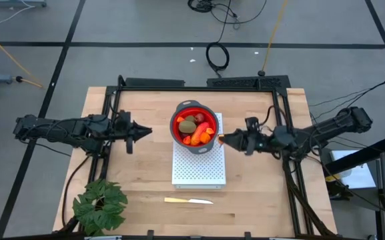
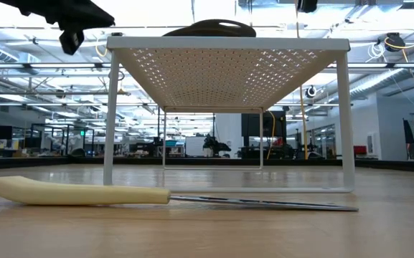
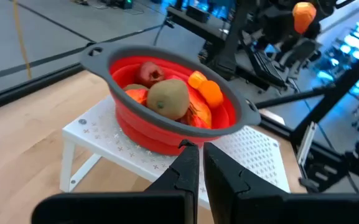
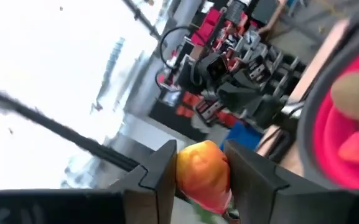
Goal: Pick & Place Fruit
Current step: Put the peach into the red strainer bowl on the shelf
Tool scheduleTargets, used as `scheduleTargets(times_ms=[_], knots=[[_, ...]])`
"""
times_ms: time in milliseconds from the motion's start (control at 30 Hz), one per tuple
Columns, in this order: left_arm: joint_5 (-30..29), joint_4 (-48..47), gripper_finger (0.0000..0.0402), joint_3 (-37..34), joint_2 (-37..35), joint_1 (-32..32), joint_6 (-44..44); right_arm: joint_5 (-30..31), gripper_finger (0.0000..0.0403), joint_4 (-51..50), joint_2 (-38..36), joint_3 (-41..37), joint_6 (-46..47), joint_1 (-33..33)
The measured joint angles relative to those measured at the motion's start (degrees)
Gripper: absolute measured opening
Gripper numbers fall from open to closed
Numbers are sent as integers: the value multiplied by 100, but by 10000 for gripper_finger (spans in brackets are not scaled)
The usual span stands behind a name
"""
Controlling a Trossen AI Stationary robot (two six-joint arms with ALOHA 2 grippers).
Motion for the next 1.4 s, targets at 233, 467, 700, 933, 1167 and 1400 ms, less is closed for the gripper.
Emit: scheduleTargets(times_ms=[233, 467, 700, 933, 1167, 1400], knots=[[-264, 8, 21, 0, -1, 1, -329, -441, 119, 62, 0, 0, 2531, -229], [-266, 11, 21, 0, 1, 1, -532, -912, 124, 164, -2, -2, 3129, -296], [-266, 11, 21, 0, 0, -1, -624, -925, 122, 162, -2, -2, 2463, -327], [-320, 11, 21, 0, -1, 0, -621, -925, 122, 118, -2, -2, -737, -724], [-375, 11, 21, 0, -1, -1, -611, -929, 125, 120, -2, -2, -3123, -1074], [-377, 9, 21, 0, -1, -1, -591, -1074, 125, -19, -2, -2, -3905, -1456]])
